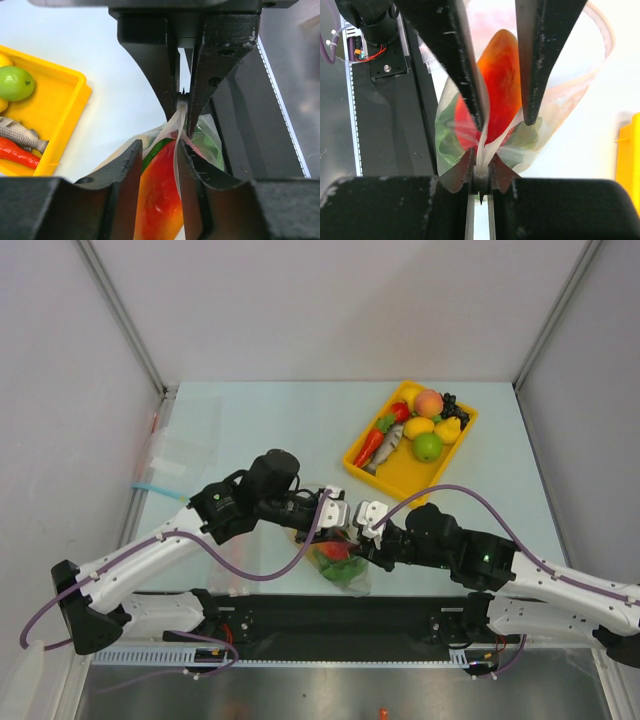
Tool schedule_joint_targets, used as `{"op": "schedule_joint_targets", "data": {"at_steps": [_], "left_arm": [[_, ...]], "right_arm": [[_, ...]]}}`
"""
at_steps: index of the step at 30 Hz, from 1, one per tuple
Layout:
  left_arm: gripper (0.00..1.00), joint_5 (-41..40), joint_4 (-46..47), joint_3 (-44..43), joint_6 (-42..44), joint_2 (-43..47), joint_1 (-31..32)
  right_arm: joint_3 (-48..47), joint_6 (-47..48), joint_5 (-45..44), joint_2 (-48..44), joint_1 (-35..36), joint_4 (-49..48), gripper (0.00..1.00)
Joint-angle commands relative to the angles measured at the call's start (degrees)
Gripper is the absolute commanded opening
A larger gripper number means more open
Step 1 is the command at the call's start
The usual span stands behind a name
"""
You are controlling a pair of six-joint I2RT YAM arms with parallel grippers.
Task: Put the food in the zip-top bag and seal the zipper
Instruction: Zip the zipper food storage bag.
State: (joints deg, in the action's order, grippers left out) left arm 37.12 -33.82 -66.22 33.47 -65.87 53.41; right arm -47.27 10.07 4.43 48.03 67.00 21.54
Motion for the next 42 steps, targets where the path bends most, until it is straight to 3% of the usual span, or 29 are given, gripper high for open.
{"op": "schedule_joint_targets", "data": {"at_steps": [1,6,8,14,21,24,38,41,42], "left_arm": [[0.35,-2.3,2.6,0.7,-0.3,0.0,0.2],[0.06,-3.8,2.5,0.4,-1.3,-0.4,0.2],[0.00,-3.6,2.8,0.7,-1.6,0.1,0.2],[0.00,-5.6,4.6,1.7,-4.1,2.1,0.2],[0.00,-7.2,5.4,2.9,-5.0,5.7,0.1],[0.00,-7.9,6.0,3.6,-5.4,6.9,-0.1],[0.01,-5.4,5.9,3.8,-5.4,8.1,-0.6],[0.00,-5.1,5.9,3.9,-5.4,8.2,-0.6],[0.00,-5.0,5.7,3.9,-5.4,8.0,-0.6]], "right_arm": [[-2.1,-0.4,0.1,-1.3,0.4,-1.9,0.00],[-2.0,-0.4,0.3,-1.7,0.5,-2.1,0.00],[-1.9,-0.5,0.1,-1.8,0.5,-2.1,0.00],[0.4,-0.9,-1.0,-2.3,0.5,-4.7,0.21],[5.1,-1.5,-4.2,-6.1,0.5,-9.5,0.34],[7.7,-1.5,-4.4,-9.2,0.6,-12.1,0.47],[10.6,-2.0,-6.0,-10.4,0.2,-17.6,0.47],[10.6,-2.1,-5.8,-10.1,0.1,-18.5,0.42],[10.6,-2.3,-6.0,-10.0,0.1,-18.8,0.31]]}}
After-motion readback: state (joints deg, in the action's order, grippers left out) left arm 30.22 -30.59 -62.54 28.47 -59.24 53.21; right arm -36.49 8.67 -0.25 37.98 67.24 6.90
